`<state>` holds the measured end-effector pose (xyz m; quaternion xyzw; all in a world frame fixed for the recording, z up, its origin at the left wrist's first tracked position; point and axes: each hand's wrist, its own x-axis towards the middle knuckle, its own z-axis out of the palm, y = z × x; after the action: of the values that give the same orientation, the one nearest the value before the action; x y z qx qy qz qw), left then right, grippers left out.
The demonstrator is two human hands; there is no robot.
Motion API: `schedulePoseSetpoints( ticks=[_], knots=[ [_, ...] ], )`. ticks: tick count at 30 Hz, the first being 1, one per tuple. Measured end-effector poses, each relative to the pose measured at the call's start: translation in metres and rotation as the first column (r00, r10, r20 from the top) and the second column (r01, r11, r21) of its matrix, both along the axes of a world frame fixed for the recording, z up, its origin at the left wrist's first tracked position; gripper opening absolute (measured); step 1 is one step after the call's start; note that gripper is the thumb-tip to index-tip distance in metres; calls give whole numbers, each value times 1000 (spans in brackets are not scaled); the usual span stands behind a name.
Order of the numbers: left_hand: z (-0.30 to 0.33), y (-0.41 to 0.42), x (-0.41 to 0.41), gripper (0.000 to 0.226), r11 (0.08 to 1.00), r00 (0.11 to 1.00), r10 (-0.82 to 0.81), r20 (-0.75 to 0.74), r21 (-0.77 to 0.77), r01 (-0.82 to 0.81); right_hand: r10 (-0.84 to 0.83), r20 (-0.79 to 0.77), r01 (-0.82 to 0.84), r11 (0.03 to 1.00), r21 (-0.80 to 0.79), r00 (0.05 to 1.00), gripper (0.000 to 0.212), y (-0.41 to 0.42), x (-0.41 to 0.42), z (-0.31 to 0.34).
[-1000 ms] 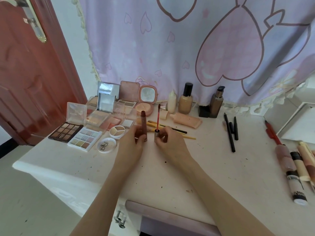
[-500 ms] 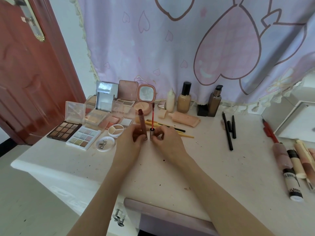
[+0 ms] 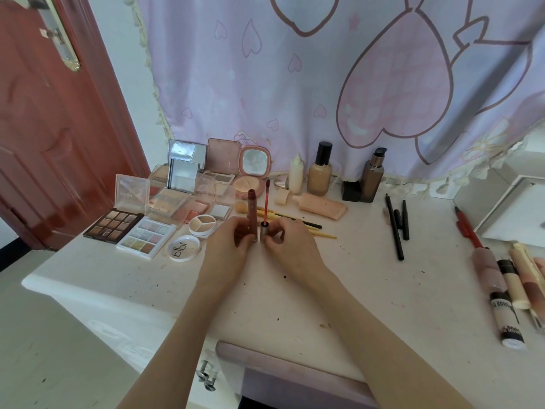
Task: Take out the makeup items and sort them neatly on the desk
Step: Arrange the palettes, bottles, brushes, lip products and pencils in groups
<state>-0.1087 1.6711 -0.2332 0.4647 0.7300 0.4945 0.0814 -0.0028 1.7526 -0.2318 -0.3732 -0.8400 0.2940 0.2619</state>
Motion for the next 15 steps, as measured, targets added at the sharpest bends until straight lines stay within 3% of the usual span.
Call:
schedulePoseSetpoints(
  ticks=[15],
  knots=[
    [1, 0, 1, 21, 1000, 1000, 2, -19, -5, -2, 1, -1, -1, 1000, 3, 1000, 12, 1, 1, 0]
  ],
)
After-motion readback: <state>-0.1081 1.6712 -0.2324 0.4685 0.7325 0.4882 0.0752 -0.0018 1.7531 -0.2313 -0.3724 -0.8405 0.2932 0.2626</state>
